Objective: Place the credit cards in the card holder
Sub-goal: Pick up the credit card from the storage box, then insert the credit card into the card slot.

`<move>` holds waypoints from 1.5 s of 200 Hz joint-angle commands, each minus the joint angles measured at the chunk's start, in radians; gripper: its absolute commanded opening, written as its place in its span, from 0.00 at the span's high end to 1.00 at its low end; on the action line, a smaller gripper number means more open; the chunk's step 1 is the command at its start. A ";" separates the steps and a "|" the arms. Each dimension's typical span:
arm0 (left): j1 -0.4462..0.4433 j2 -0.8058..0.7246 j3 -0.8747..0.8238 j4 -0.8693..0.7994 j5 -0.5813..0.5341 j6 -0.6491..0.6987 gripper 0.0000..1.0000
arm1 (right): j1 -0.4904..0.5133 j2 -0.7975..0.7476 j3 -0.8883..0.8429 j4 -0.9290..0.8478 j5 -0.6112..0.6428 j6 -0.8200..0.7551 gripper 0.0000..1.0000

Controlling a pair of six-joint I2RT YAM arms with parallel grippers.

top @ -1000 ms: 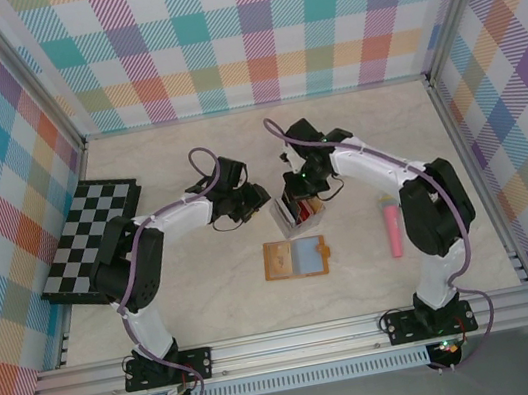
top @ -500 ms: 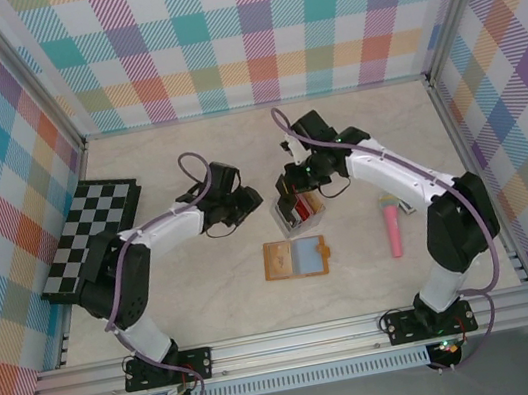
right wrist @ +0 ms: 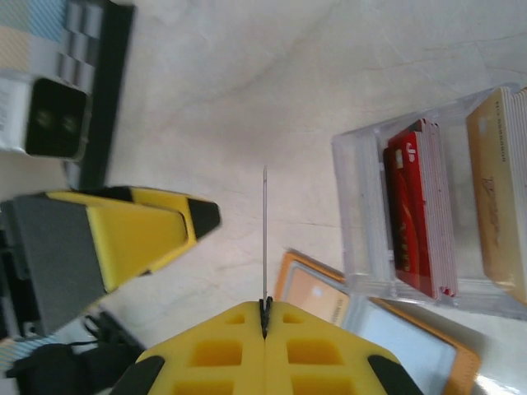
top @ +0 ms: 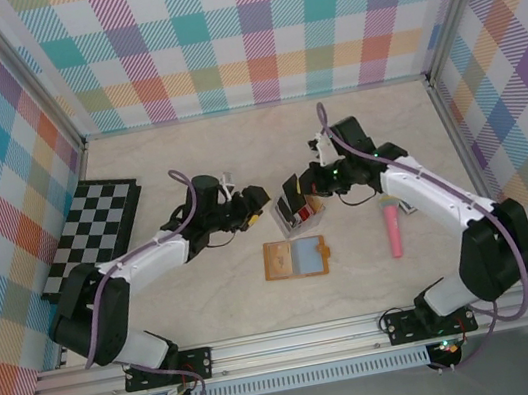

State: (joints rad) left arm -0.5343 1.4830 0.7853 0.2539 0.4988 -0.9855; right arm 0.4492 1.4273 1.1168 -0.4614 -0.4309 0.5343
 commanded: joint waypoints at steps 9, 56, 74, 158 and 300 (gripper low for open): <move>-0.017 -0.017 -0.016 0.191 0.142 -0.053 0.39 | -0.024 -0.055 -0.073 0.185 -0.160 0.151 0.99; -0.040 0.027 -0.001 0.352 0.199 -0.129 0.42 | -0.039 -0.062 -0.100 0.261 -0.222 0.210 0.99; -0.041 0.036 -0.003 0.381 0.203 -0.147 0.52 | -0.042 -0.056 -0.104 0.282 -0.239 0.228 0.98; -0.041 -0.018 -0.025 0.281 0.159 -0.094 1.00 | -0.060 -0.040 -0.153 0.214 -0.186 0.240 0.95; -0.242 0.043 -0.145 -0.042 -0.085 0.129 1.00 | 0.185 0.088 -0.240 -0.143 0.339 0.101 0.32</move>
State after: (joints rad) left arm -0.7536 1.4834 0.6506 0.1783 0.4614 -0.8696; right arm 0.6231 1.4765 0.8787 -0.6228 -0.1108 0.6205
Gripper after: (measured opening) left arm 0.037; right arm 0.685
